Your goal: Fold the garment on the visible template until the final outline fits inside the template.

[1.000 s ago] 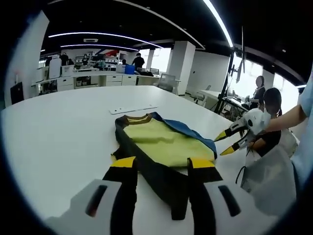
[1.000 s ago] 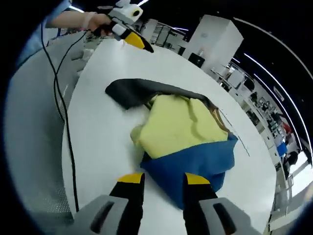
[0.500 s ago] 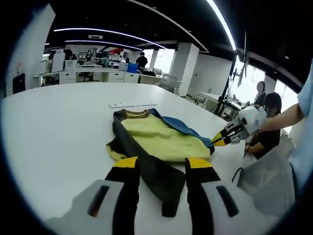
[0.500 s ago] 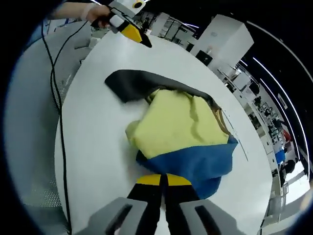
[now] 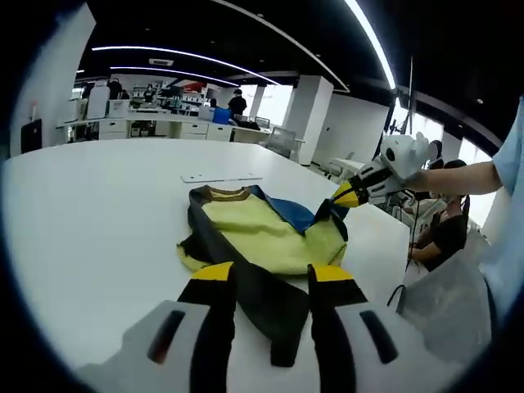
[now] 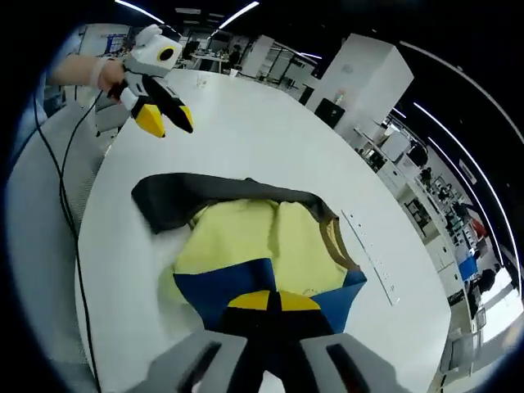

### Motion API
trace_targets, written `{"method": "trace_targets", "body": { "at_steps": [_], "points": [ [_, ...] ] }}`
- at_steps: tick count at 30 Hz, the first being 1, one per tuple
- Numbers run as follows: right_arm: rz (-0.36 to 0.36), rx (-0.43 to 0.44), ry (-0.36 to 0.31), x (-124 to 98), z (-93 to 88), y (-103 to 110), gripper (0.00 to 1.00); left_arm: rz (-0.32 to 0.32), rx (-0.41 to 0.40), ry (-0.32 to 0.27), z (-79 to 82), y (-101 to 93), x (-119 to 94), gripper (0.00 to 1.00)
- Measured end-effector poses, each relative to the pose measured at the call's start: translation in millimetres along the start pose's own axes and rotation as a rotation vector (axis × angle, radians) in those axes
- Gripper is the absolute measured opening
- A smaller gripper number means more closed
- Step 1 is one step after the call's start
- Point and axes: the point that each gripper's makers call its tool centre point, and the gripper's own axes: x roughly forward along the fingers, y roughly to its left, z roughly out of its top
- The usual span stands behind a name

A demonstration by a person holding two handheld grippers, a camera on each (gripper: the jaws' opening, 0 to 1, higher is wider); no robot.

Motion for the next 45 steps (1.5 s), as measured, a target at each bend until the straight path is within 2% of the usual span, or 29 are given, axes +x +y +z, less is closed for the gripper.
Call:
{"method": "trace_targets", "body": {
  "at_steps": [3, 8, 13, 22, 36, 39, 43, 45],
  "points": [
    [0.023, -0.004, 0.009, 16.3, 2.4, -0.3, 0.0, 0.006, -0.009, 0.0, -1.8, 3.7, -1.3, 0.32],
    [0.074, 0.001, 0.048, 45.6, -3.8, 4.8, 0.0, 0.018, -0.019, 0.003, -4.5, 8.5, -5.2, 0.32],
    [0.106, 0.012, 0.085, 61.4, -14.8, 10.7, 0.0, 0.031, -0.028, 0.002, -5.5, 13.3, -8.1, 0.31],
    [0.14, 0.052, 0.136, 76.0, -30.1, 14.9, 0.0, 0.033, -0.032, 0.008, -7.4, 15.1, -7.7, 0.31],
    [0.151, 0.072, 0.157, 76.1, -35.6, 16.9, 0.0, 0.021, -0.03, 0.014, -8.1, 12.2, -5.3, 0.31],
    [0.129, 0.099, 0.145, 71.8, -32.4, 11.0, 0.01, 0.02, -0.031, 0.013, -7.4, 11.8, -5.5, 0.31],
    [0.113, 0.124, 0.124, 61.6, -28.4, 4.5, 0.07, 0.021, -0.028, 0.011, -6.4, 11.4, -6.3, 0.31],
    [0.108, 0.12, 0.122, 54.7, -28.3, 3.1, 0.17, 0.021, -0.029, 0.009, -5.8, 10.9, -6.4, 0.31]
  ]
}}
